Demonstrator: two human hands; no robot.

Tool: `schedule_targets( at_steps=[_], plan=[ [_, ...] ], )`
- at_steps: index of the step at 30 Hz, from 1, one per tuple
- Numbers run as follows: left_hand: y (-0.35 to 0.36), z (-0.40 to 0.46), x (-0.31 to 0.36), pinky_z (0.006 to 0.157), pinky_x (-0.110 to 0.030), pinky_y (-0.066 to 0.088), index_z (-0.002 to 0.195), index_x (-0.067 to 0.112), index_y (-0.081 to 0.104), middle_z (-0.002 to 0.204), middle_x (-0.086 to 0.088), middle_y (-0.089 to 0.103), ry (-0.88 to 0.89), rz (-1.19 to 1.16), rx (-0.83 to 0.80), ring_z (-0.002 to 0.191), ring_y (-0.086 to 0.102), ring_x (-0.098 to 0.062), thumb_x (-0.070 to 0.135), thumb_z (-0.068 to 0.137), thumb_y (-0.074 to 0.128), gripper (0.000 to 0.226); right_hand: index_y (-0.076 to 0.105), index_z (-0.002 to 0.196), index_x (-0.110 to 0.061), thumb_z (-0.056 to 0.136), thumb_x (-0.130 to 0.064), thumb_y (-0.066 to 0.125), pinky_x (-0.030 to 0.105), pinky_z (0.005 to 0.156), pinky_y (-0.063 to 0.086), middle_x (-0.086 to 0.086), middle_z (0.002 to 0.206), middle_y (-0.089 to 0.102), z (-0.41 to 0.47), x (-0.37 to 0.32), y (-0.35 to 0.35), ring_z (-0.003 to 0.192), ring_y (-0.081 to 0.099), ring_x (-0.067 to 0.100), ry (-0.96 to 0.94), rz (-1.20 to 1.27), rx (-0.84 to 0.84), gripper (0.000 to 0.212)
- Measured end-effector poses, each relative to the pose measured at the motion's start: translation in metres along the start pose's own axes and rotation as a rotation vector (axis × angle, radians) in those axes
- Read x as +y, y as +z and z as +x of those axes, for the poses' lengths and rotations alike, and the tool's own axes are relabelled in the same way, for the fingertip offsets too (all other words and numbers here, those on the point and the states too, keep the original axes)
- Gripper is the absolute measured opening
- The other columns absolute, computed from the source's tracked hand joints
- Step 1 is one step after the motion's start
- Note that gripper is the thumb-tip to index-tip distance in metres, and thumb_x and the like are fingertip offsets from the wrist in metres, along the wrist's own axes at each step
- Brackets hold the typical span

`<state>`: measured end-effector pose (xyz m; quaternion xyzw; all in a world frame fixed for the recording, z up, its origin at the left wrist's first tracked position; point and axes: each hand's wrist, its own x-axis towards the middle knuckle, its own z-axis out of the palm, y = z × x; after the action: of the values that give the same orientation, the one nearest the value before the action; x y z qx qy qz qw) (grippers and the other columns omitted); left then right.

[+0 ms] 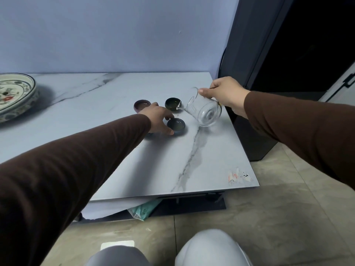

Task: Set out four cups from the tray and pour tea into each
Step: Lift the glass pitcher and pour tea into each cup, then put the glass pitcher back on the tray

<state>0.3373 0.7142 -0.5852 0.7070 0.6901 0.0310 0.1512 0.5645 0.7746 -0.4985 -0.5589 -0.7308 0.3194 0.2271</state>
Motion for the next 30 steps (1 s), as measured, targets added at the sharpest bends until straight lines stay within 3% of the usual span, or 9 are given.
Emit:
schedule_targets(
  at_steps=[4,7,13,20,26,30],
  plan=[
    [-0.007,-0.007,-0.004,0.093,-0.038,0.043,0.128,0.030,0.056,0.117,0.009,0.062,0.058,0.005,0.100,0.099,0.039,-0.014,0.053,0.072,0.072,0.062,0.050,0.064,-0.018,0.086,-0.046,0.069,0.015,0.037,0.028,-0.003,0.067,0.050,-0.003,-0.003,0.003,0.049,0.036,0.009,0.067,0.208,0.002,0.040],
    [-0.019,-0.014,-0.014,0.086,-0.034,0.043,0.117,0.032,0.061,0.109,0.008,0.064,0.074,0.027,0.171,0.094,0.037,-0.011,0.049,0.077,0.069,0.045,0.049,0.064,-0.021,0.089,-0.049,0.065,0.019,0.048,0.028,-0.004,0.070,0.049,-0.004,-0.007,0.012,0.056,0.039,0.008,0.058,0.296,0.013,0.040],
    [-0.054,-0.022,-0.029,0.087,-0.035,0.045,0.110,0.030,0.066,0.109,0.008,0.066,0.064,0.035,0.244,0.101,0.051,-0.017,0.043,0.080,0.065,0.033,0.050,0.065,-0.024,0.092,-0.048,0.060,0.010,0.041,0.030,-0.010,0.068,0.048,0.006,-0.023,0.033,0.051,0.037,0.002,-0.007,0.432,0.044,0.038],
    [-0.069,0.005,-0.064,0.081,-0.029,0.039,0.110,0.029,0.066,0.108,0.012,0.065,0.067,0.069,0.199,0.099,0.054,-0.013,0.042,0.081,0.066,0.031,0.050,0.077,-0.020,0.094,-0.051,0.055,0.018,0.059,0.035,-0.008,0.074,0.047,0.057,-0.033,0.060,0.060,0.040,0.005,-0.044,0.395,0.005,0.035],
    [-0.082,0.015,-0.077,0.086,-0.034,0.045,0.111,0.026,0.065,0.111,0.006,0.066,-0.007,-0.005,0.111,0.102,0.056,-0.020,0.042,0.082,0.067,0.033,0.047,0.070,-0.022,0.097,-0.044,0.054,0.010,0.040,0.030,-0.005,0.069,0.041,0.067,-0.058,0.063,0.053,0.034,0.004,0.013,0.401,-0.053,0.035],
    [-0.108,0.002,-0.071,0.086,-0.036,0.045,0.112,0.026,0.064,0.112,0.005,0.065,-0.068,-0.045,0.037,0.102,0.055,-0.020,0.039,0.082,0.068,0.032,0.039,0.063,-0.022,0.094,-0.047,0.057,0.023,0.045,0.026,-0.001,0.064,0.035,0.057,-0.081,0.052,0.052,0.030,0.010,0.110,0.401,-0.057,0.044]
  ],
)
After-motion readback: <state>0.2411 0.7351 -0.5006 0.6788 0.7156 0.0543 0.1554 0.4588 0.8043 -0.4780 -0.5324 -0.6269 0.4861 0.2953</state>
